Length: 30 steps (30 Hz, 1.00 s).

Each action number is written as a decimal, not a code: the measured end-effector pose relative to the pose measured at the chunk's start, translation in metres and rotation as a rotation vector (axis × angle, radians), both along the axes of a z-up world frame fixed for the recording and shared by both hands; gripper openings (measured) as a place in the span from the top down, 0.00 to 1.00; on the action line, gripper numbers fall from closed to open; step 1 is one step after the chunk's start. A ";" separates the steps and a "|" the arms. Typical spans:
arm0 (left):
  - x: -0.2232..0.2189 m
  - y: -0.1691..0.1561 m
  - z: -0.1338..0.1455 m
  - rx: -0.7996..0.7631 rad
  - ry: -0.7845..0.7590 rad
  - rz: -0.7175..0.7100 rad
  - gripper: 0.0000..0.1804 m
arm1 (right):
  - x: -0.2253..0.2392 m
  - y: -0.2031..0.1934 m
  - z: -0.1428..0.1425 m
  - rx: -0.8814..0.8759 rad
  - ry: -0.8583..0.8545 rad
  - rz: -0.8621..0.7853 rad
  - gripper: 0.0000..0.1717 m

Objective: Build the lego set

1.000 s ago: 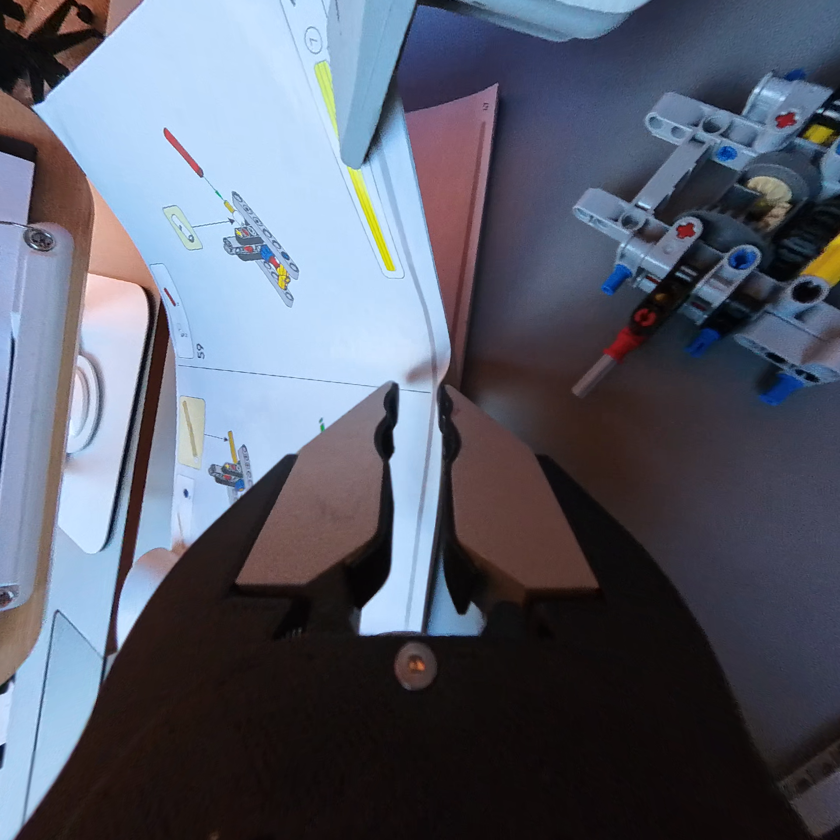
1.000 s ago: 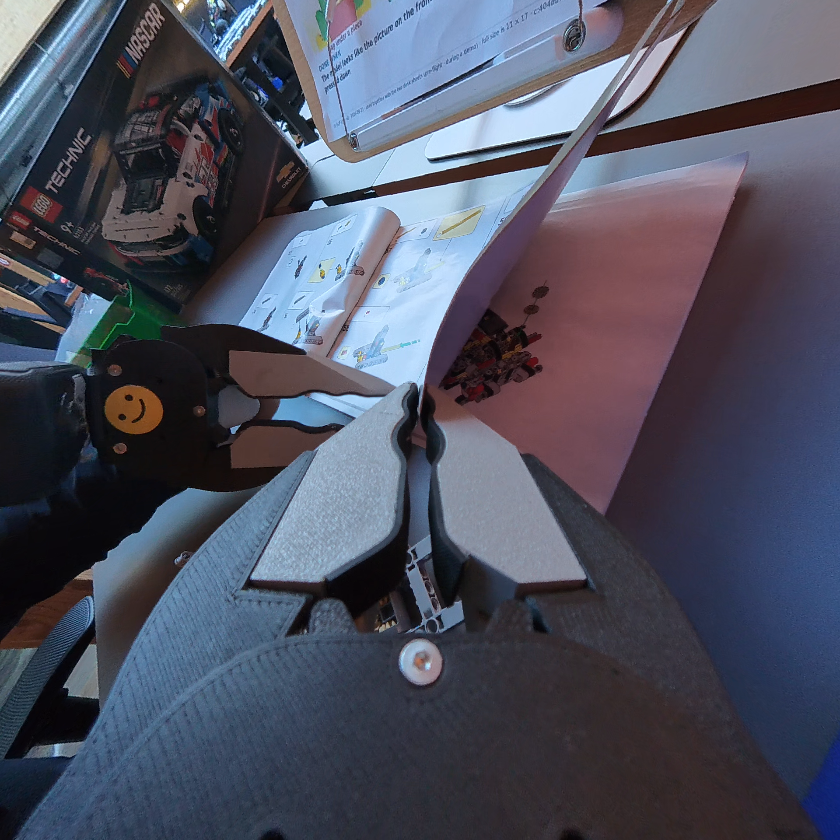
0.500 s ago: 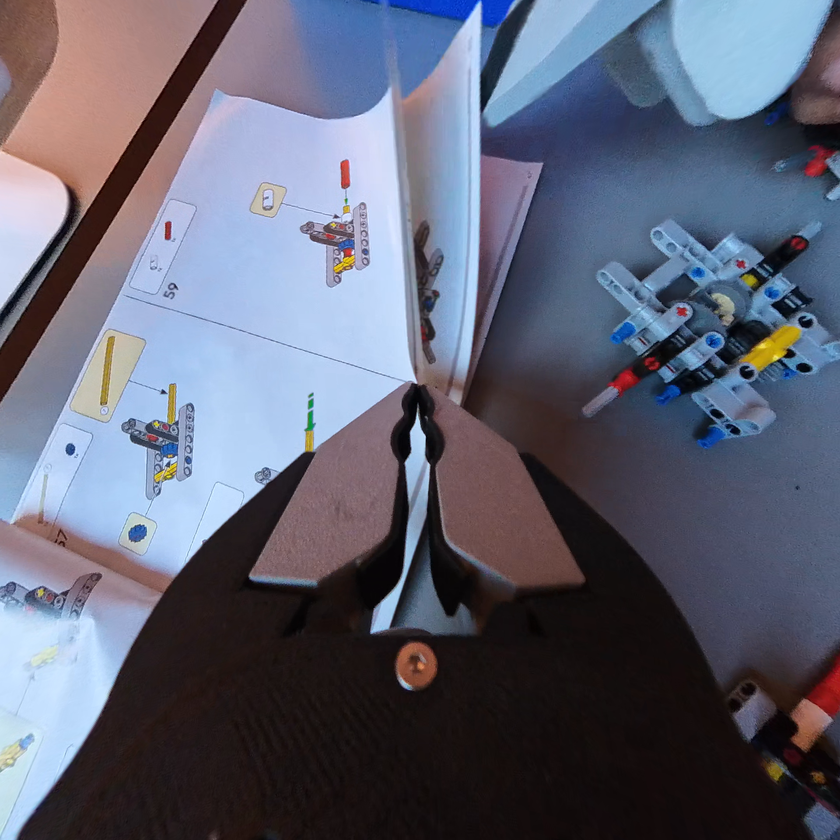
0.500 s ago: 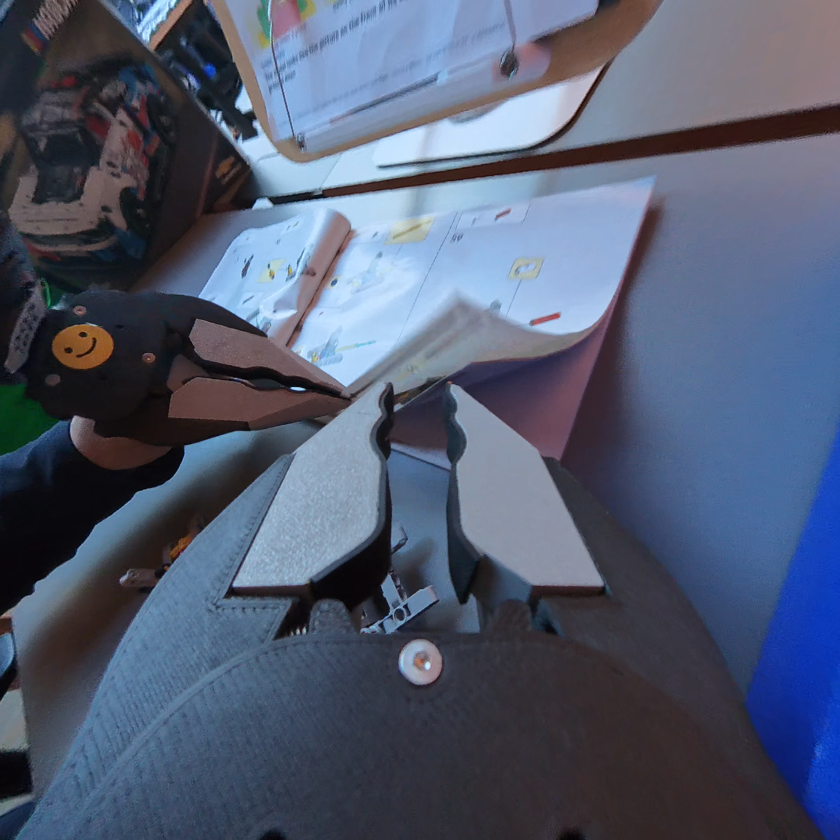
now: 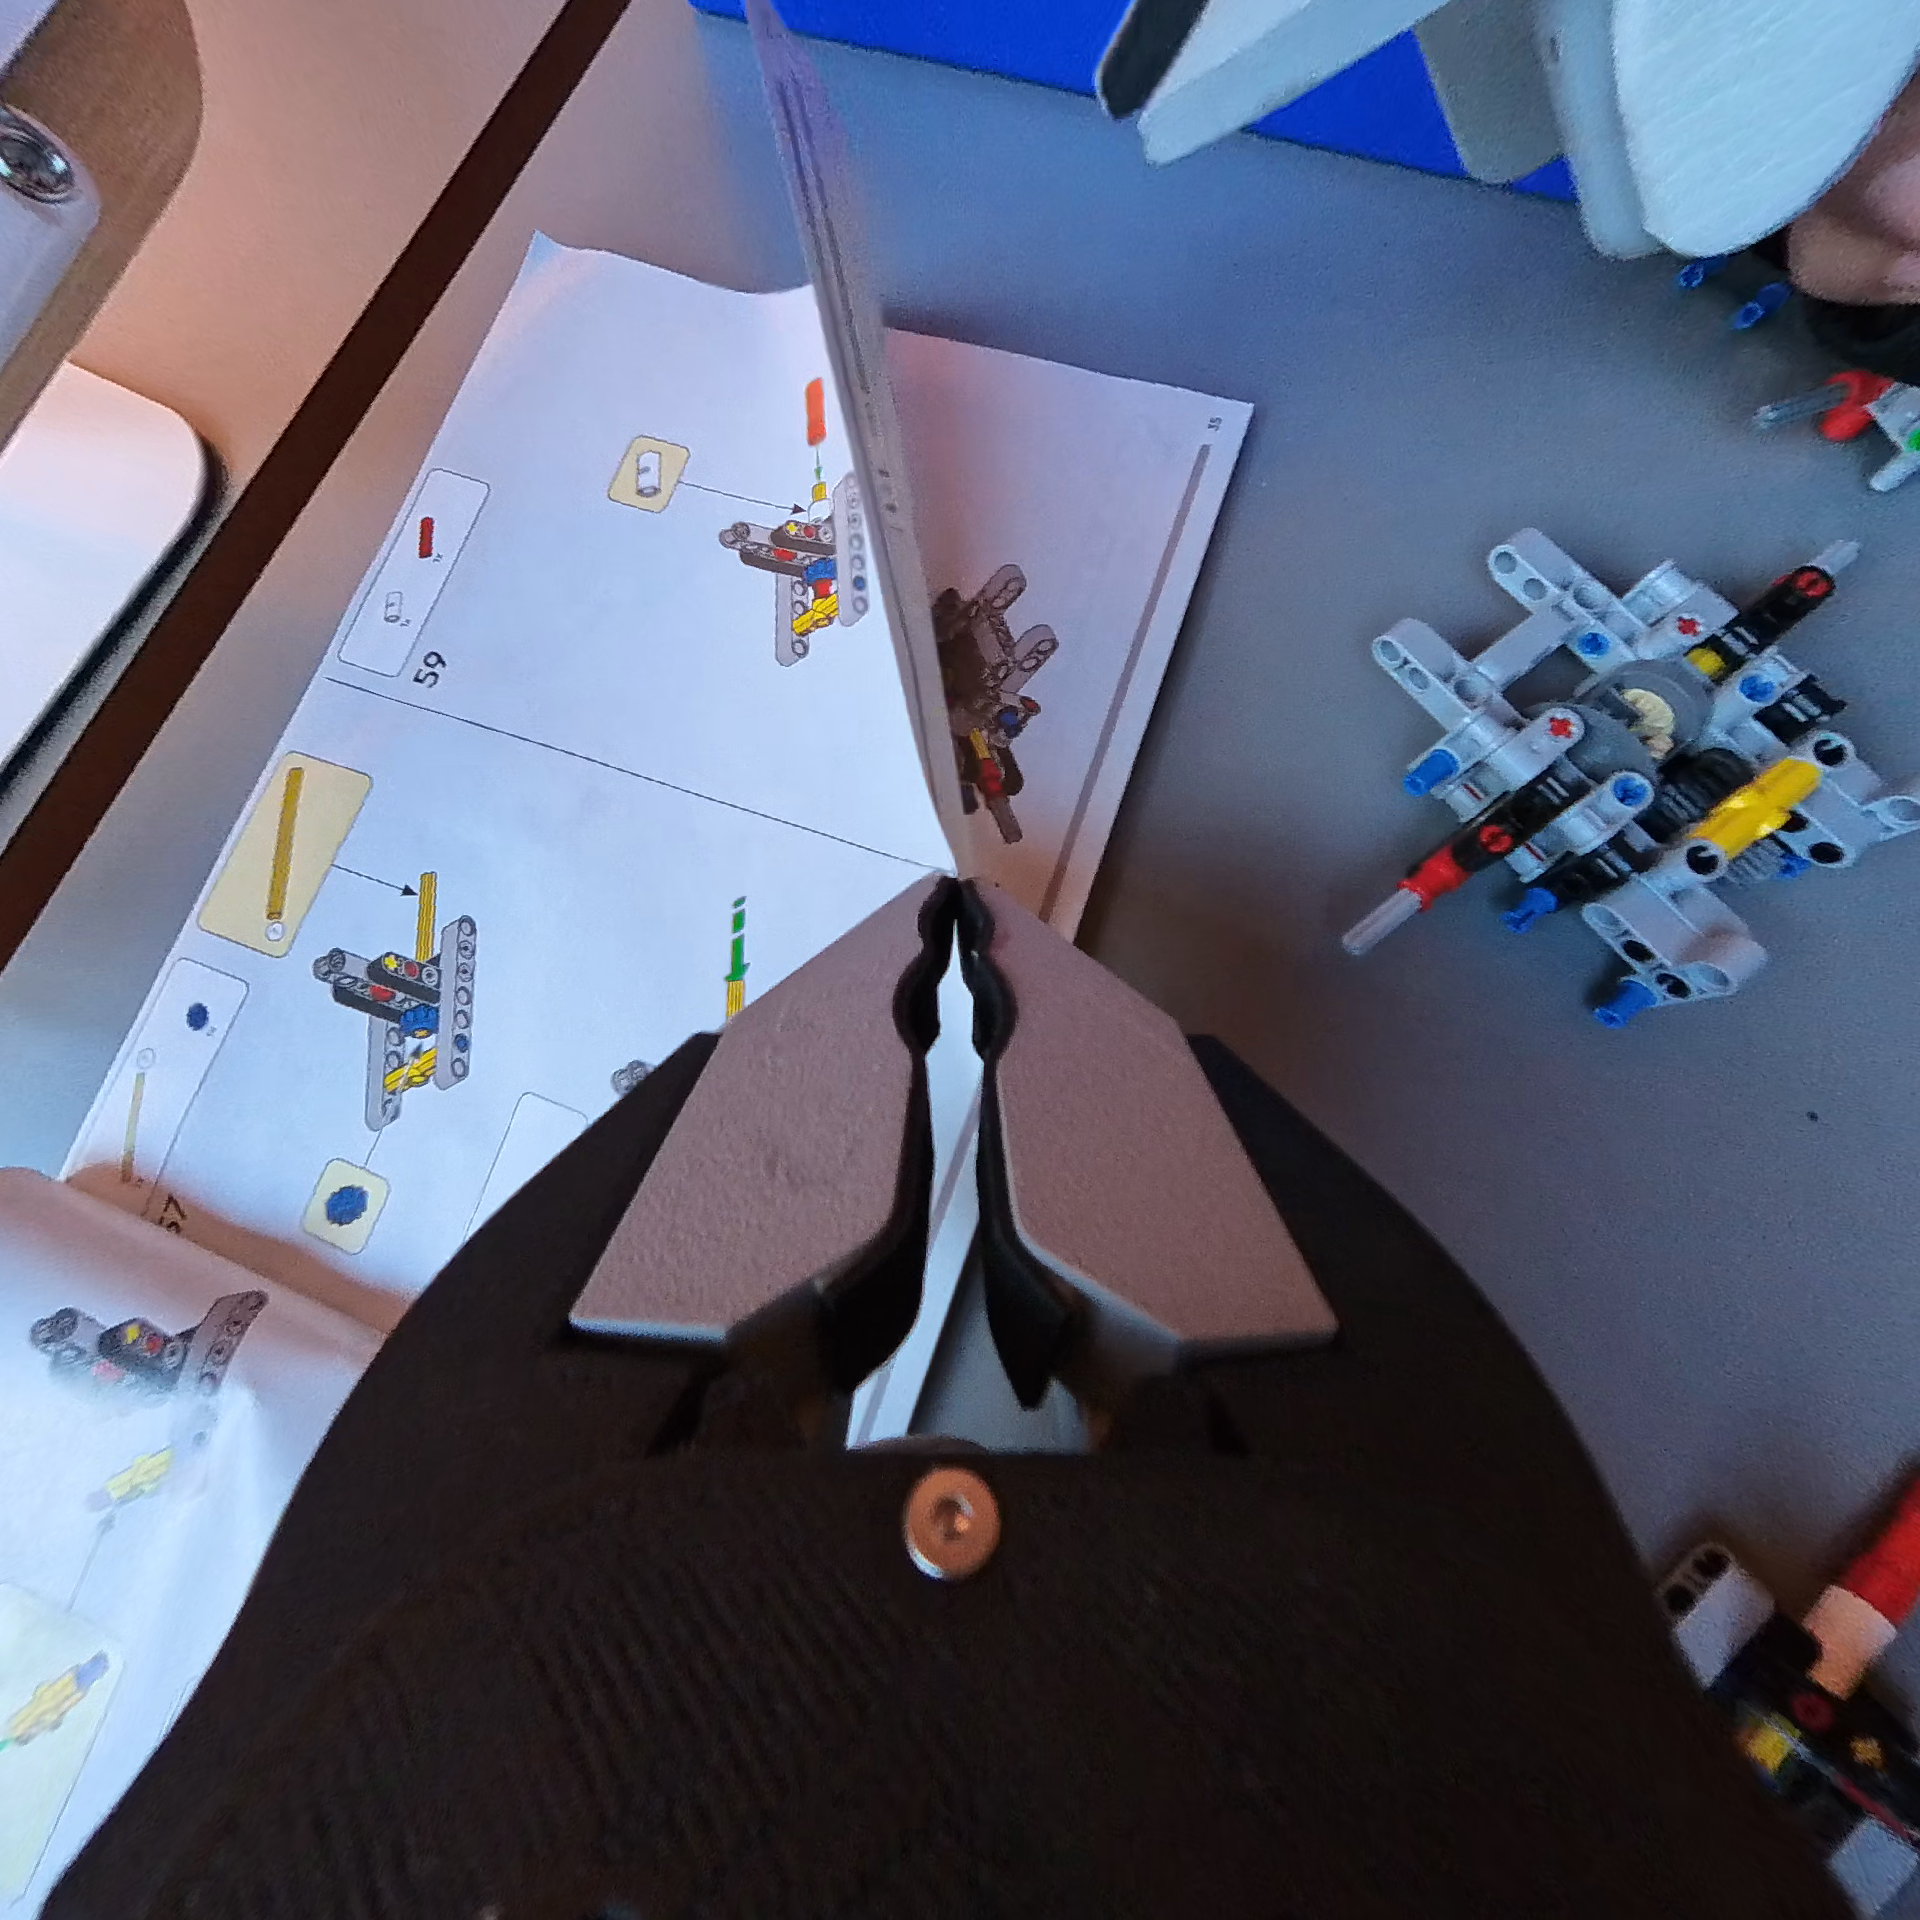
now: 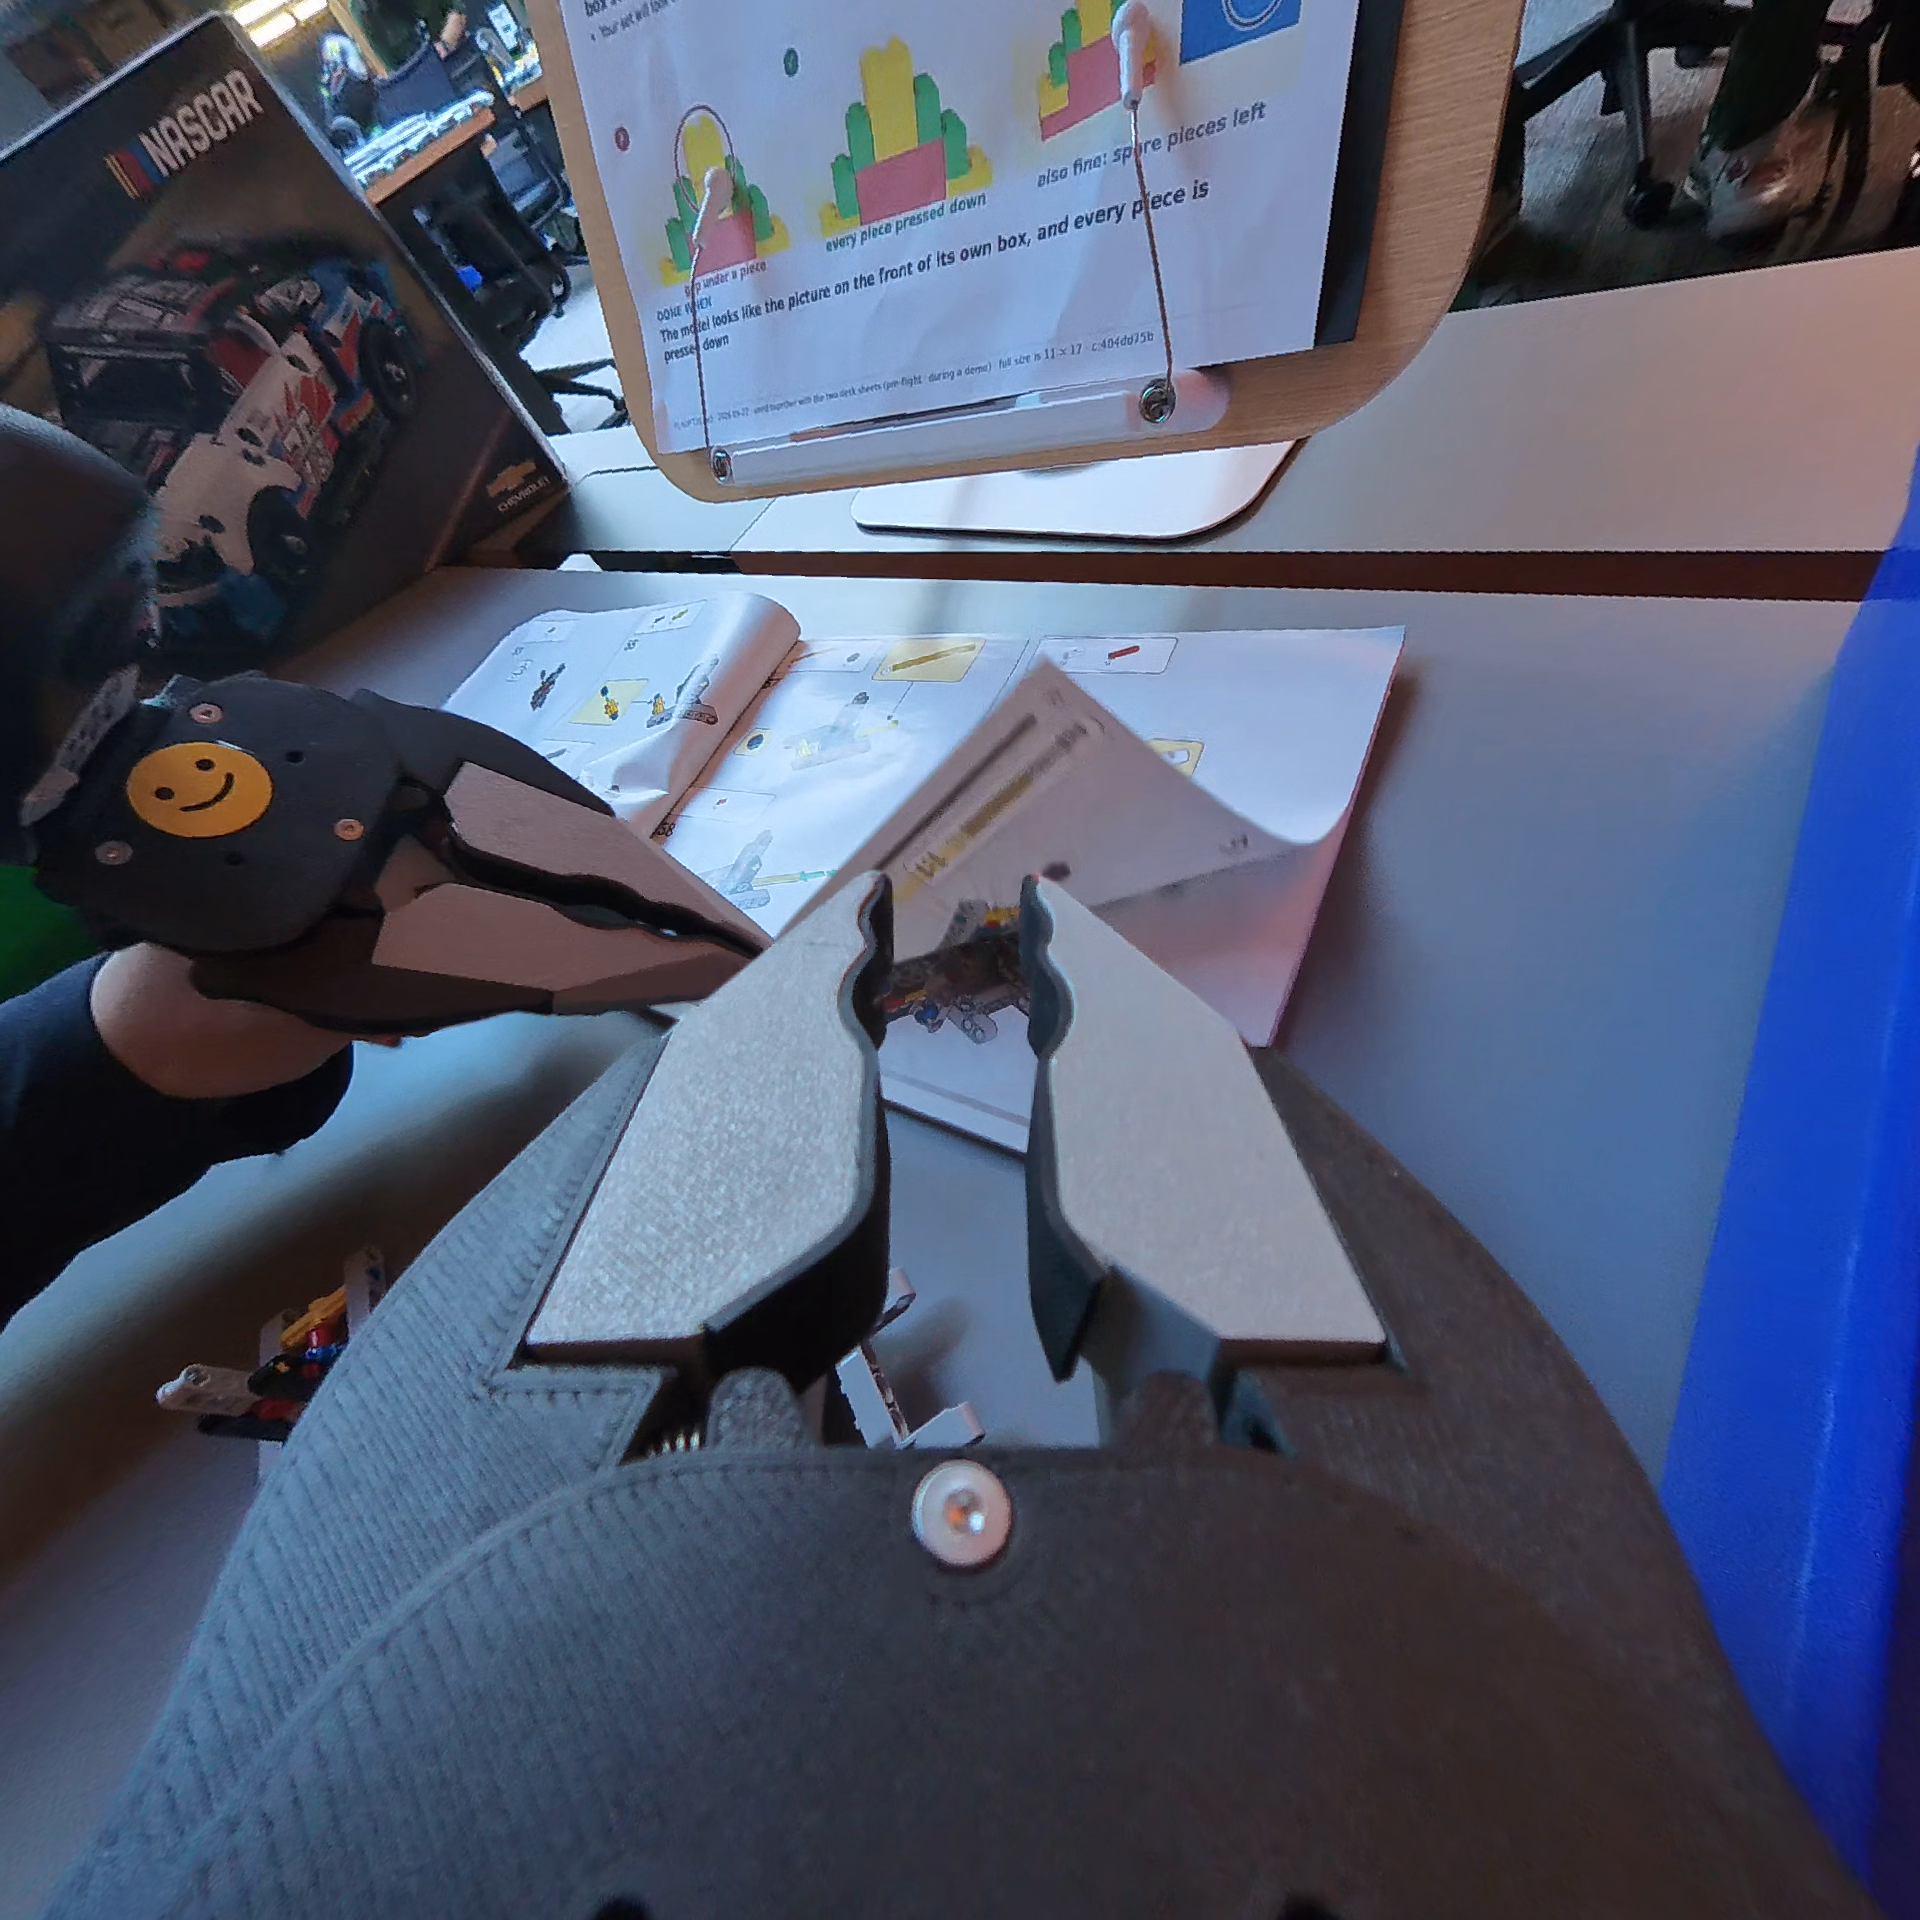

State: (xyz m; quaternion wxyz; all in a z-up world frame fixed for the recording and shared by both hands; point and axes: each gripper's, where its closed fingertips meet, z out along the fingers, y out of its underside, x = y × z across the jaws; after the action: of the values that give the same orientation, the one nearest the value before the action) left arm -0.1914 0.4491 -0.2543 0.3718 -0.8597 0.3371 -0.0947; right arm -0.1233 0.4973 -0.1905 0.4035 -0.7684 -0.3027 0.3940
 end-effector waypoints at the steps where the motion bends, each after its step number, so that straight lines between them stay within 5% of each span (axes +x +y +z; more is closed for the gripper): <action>1: -0.001 0.000 0.001 0.003 -0.001 0.003 1.00 | 0.000 0.000 -0.001 -0.004 0.000 0.002 0.88; 25: -0.010 0.003 0.022 0.022 -0.047 0.047 1.00 | -0.002 -0.002 -0.006 -0.038 0.012 0.030 0.90; 30: -0.024 0.001 0.043 0.075 -0.111 0.152 1.00 | -0.007 -0.007 -0.005 -0.036 0.023 0.054 0.90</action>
State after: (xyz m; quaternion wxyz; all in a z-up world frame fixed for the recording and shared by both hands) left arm -0.2158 0.4500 -0.2111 0.4278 -0.8618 0.2530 -0.1011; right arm -0.1307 0.4904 -0.1955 0.3824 -0.7624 -0.3113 0.4190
